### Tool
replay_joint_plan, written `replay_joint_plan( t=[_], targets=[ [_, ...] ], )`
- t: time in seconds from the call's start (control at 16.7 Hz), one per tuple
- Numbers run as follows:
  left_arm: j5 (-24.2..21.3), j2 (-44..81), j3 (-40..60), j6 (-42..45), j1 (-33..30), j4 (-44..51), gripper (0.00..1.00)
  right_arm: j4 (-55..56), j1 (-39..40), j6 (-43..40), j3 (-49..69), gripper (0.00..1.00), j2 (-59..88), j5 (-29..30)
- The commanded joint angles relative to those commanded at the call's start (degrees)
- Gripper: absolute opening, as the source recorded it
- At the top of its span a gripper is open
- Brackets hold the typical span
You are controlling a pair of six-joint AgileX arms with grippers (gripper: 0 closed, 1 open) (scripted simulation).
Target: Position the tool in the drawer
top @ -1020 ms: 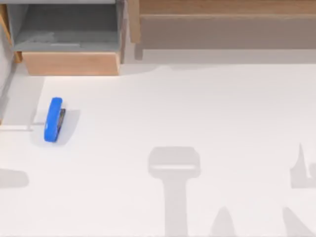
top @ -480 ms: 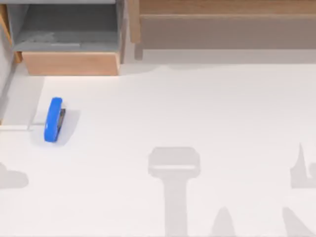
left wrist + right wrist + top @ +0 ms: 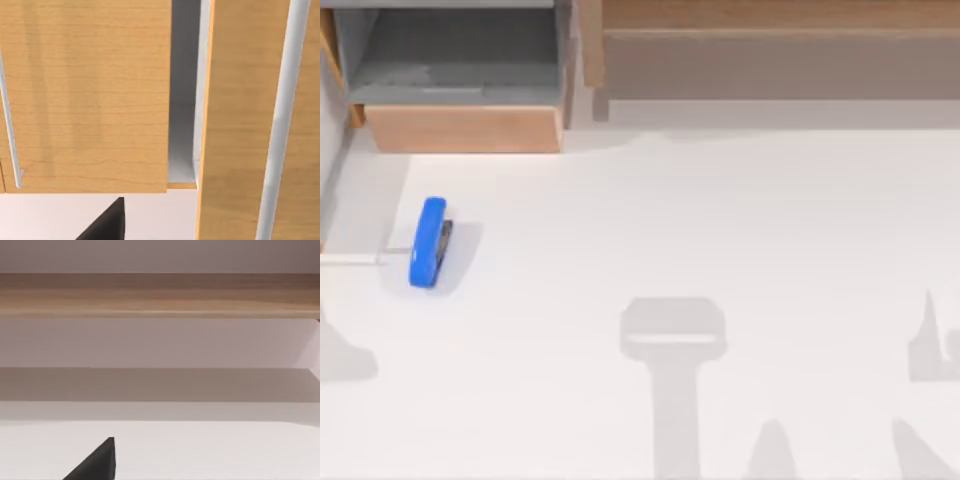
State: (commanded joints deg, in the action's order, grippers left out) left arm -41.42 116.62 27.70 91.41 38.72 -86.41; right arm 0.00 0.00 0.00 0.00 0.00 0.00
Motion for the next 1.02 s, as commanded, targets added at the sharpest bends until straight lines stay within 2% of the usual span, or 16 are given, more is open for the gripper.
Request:
replay_joint_plan(
  t=[0.24, 0.54, 0.78, 1.02],
  targets=[
    [-0.1, -0.1, -0.1, 0.0, 0.0, -0.1, 1.00, 0.0, 0.0, 0.0, 0.0, 1.00, 0.0, 0.0],
    [-2.8, -1.3, -3.5, 0.2, 2.7, -2.1, 1.00, 0.0, 0.0, 0.0, 0.0, 1.00, 0.0, 0.0],
    [-2.7, -1.0, -3.3, 0.2, 2.5, -2.0, 1.00, 0.0, 0.0, 0.0, 0.0, 1.00, 0.0, 0.0],
    [-4.7, -5.7, -5.5, -3.8, -3.3, 3.4, 1.00, 0.0, 0.0, 0.0, 0.0, 1.00, 0.0, 0.0]
  ],
)
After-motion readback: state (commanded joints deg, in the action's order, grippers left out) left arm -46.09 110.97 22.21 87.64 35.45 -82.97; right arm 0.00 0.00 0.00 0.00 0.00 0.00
